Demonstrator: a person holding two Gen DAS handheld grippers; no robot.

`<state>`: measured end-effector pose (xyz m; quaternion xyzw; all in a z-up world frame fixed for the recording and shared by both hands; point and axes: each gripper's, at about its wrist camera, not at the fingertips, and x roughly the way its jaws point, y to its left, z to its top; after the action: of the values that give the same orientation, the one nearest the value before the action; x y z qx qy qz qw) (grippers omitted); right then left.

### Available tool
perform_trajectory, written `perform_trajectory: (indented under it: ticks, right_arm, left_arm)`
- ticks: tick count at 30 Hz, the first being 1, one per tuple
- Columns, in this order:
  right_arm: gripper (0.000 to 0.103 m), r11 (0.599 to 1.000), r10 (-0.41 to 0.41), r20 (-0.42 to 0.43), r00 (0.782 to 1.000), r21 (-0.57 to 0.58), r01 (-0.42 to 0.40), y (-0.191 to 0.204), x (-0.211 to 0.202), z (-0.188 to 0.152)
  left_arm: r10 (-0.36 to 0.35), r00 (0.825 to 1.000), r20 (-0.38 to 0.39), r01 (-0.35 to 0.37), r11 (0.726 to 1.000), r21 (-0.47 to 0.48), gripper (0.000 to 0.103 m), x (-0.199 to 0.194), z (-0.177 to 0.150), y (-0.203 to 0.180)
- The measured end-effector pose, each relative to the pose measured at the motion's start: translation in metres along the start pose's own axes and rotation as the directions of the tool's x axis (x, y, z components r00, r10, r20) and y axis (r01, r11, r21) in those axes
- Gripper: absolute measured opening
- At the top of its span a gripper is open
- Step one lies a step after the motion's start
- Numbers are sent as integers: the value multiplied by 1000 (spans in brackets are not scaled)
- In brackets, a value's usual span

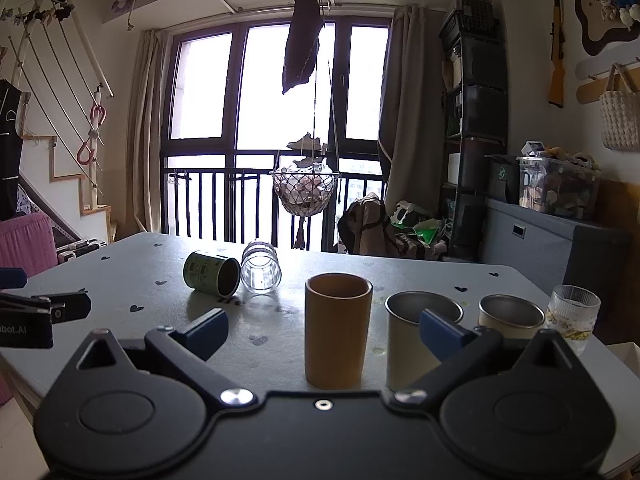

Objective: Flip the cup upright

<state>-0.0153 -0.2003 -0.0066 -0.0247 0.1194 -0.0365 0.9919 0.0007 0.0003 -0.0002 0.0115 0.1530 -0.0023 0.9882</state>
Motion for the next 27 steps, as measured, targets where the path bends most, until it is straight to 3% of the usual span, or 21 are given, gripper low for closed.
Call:
perform_trajectory:
  ticks: [27]
  right_arm:
    - [103, 1000, -1, 2, 1000, -5, 1, 0, -6, 5]
  left_arm:
    - [-1, 1000, -2, 1, 1000, -3, 103, 2, 0, -3]
